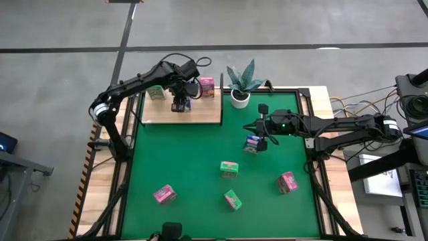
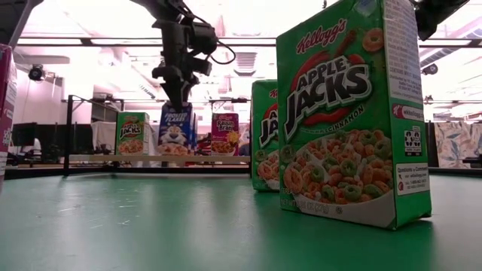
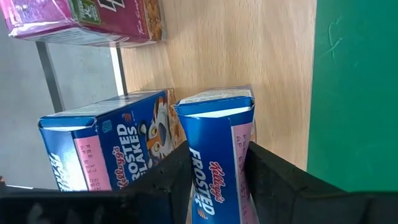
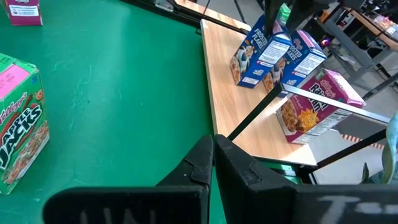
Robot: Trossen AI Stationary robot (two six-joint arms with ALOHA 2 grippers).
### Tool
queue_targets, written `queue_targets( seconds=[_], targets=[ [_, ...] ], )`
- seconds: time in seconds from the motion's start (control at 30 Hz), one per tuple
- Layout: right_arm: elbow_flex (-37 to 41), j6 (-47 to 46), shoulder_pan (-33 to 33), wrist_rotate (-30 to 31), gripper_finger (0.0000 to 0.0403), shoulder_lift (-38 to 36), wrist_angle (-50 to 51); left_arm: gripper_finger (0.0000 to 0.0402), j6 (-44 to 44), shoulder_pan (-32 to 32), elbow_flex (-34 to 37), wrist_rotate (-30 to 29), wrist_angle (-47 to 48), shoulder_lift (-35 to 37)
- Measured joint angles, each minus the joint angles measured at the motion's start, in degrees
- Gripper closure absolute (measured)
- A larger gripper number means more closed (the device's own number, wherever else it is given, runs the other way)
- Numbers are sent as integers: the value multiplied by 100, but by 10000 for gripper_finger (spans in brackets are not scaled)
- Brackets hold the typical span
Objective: Stack cereal on shelf
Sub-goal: Put the left blue cereal box on the shelf aligned with the other blue cereal box
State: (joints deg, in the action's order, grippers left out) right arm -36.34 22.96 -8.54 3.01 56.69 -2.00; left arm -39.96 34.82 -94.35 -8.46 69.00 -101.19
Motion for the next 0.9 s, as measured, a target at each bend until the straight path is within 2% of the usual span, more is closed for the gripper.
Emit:
queue_targets(
  seconds=[0.37, 0.6, 0.9],
  targets=[
    [0, -2, 0, 0, 394, 0, 0, 239, -7, 7, 0, -9, -81, -2],
    [0, -2, 0, 0, 394, -2, 0, 237, 60, -17, -107, -306, 130, -2],
    [0, -2, 1, 2, 394, -2, 0, 237, 235, -39, -452, -300, 453, -2]
  ],
)
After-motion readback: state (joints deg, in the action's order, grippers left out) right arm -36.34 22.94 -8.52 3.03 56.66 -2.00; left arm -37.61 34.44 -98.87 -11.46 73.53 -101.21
